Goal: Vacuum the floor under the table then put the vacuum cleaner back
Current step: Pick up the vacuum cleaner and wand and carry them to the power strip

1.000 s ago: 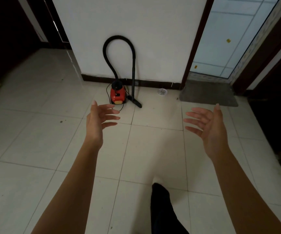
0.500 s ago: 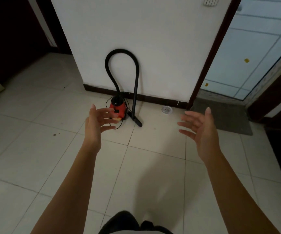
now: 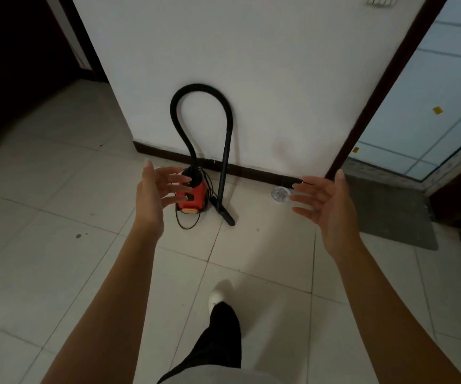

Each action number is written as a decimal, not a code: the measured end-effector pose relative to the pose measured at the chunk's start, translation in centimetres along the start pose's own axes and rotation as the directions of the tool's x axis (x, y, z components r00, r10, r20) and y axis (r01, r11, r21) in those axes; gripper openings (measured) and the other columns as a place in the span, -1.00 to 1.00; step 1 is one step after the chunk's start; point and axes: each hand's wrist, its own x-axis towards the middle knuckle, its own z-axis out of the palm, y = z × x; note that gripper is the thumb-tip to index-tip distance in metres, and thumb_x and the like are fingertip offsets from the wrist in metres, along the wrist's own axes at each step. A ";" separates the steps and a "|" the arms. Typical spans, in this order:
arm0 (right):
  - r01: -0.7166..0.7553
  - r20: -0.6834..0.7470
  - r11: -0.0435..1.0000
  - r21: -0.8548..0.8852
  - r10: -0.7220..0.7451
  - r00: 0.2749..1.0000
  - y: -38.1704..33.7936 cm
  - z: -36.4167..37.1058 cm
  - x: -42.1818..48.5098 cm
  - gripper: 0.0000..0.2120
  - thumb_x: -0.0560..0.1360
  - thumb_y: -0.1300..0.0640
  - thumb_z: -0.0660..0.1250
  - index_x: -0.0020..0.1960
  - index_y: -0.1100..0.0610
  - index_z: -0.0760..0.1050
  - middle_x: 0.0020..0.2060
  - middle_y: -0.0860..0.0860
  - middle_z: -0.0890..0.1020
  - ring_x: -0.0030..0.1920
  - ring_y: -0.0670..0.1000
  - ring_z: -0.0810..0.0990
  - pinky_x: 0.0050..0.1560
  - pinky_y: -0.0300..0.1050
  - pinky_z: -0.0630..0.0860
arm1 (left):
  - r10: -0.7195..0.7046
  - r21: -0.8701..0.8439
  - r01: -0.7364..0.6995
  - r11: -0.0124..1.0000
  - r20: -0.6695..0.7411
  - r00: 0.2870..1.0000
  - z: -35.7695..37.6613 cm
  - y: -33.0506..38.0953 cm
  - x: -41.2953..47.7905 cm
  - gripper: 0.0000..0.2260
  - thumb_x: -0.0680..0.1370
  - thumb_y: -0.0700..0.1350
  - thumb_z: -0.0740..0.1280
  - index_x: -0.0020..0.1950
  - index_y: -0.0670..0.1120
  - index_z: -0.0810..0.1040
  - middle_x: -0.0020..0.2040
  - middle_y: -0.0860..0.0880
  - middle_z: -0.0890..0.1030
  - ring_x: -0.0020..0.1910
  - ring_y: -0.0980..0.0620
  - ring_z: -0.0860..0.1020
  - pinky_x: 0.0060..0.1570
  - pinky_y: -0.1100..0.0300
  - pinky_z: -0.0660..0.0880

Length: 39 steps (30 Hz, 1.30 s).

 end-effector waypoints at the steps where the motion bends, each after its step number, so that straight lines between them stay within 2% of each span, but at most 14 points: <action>1: -0.004 0.000 1.000 0.004 0.004 1.000 -0.1 0.6 1.8 -0.47 0.61 -0.16 -0.09 0.02 0.13 0.55 -0.14 0.03 0.69 -0.18 -0.02 0.68 -0.24 -0.16 0.59 | 0.001 -0.002 -0.001 1.000 -0.003 1.000 0.3 0.1 1.8 -0.44 0.65 0.15 -0.13 0.00 -0.12 0.59 -0.09 -0.13 0.66 -0.14 -0.09 0.64 -0.14 0.06 0.56; 8: -0.022 0.045 0.999 -0.027 0.024 0.999 -1.5 6.2 13.7 -0.47 0.60 -0.17 -0.10 0.02 0.12 0.55 -0.12 0.02 0.69 -0.13 0.00 0.68 -0.19 -0.14 0.57 | -0.012 0.000 0.012 1.000 -0.031 0.999 1.9 1.2 14.1 -0.44 0.65 0.15 -0.13 -0.02 -0.12 0.59 -0.10 -0.13 0.67 -0.15 -0.08 0.65 -0.17 0.10 0.56; 13: -0.059 0.092 0.998 -0.028 0.061 0.994 -1.8 10.1 19.9 -0.49 0.61 -0.16 -0.08 -0.03 0.10 0.55 -0.12 0.03 0.68 -0.14 0.01 0.68 -0.19 -0.13 0.57 | -0.039 -0.010 0.038 0.999 -0.090 0.995 1.4 1.6 19.6 -0.44 0.65 0.15 -0.13 -0.03 -0.10 0.59 -0.09 -0.14 0.66 -0.14 -0.10 0.63 -0.15 0.07 0.55; 18: -0.117 0.170 0.991 -0.066 0.127 0.977 -1.1 13.2 24.4 -0.48 0.60 -0.18 -0.07 -0.01 0.13 0.55 -0.12 0.05 0.68 -0.12 0.03 0.67 -0.17 -0.11 0.57 | -0.060 -0.013 0.058 0.998 -0.182 0.982 -0.2 1.1 21.9 -0.46 0.65 0.13 -0.11 -0.03 -0.11 0.59 -0.12 -0.13 0.67 -0.18 -0.10 0.63 -0.16 0.05 0.53; 27: -0.128 0.328 0.971 -0.204 0.191 0.925 0.3 15.9 31.1 -0.47 0.61 -0.17 -0.07 0.09 0.16 0.53 -0.07 0.07 0.67 -0.12 0.01 0.67 -0.18 -0.11 0.54 | -0.085 -0.025 0.081 0.996 -0.348 0.934 -0.1 -0.2 24.2 -0.46 0.66 0.13 -0.12 -0.03 -0.12 0.59 -0.12 -0.13 0.66 -0.19 -0.07 0.63 -0.22 0.12 0.53; 30: -0.133 0.370 0.961 -0.241 0.218 0.903 0.5 15.7 33.3 -0.47 0.61 -0.15 -0.07 0.14 0.19 0.52 -0.05 0.08 0.66 -0.11 0.01 0.66 -0.14 -0.10 0.56 | -0.113 -0.023 0.112 0.993 -0.368 0.923 1.3 -1.0 25.2 -0.45 0.65 0.13 -0.12 -0.03 -0.12 0.59 -0.13 -0.14 0.66 -0.18 -0.07 0.63 -0.21 0.11 0.54; 39: -0.159 0.389 0.952 -0.261 0.254 0.885 4.1 15.1 39.7 -0.54 0.61 -0.12 -0.05 0.08 0.15 0.52 -0.08 0.08 0.65 -0.09 0.02 0.64 -0.07 -0.06 0.56 | -0.145 -0.003 0.155 0.988 -0.368 0.918 4.3 -6.2 30.4 -0.46 0.65 0.13 -0.11 -0.02 -0.13 0.58 -0.11 -0.14 0.66 -0.17 -0.06 0.63 -0.22 0.15 0.54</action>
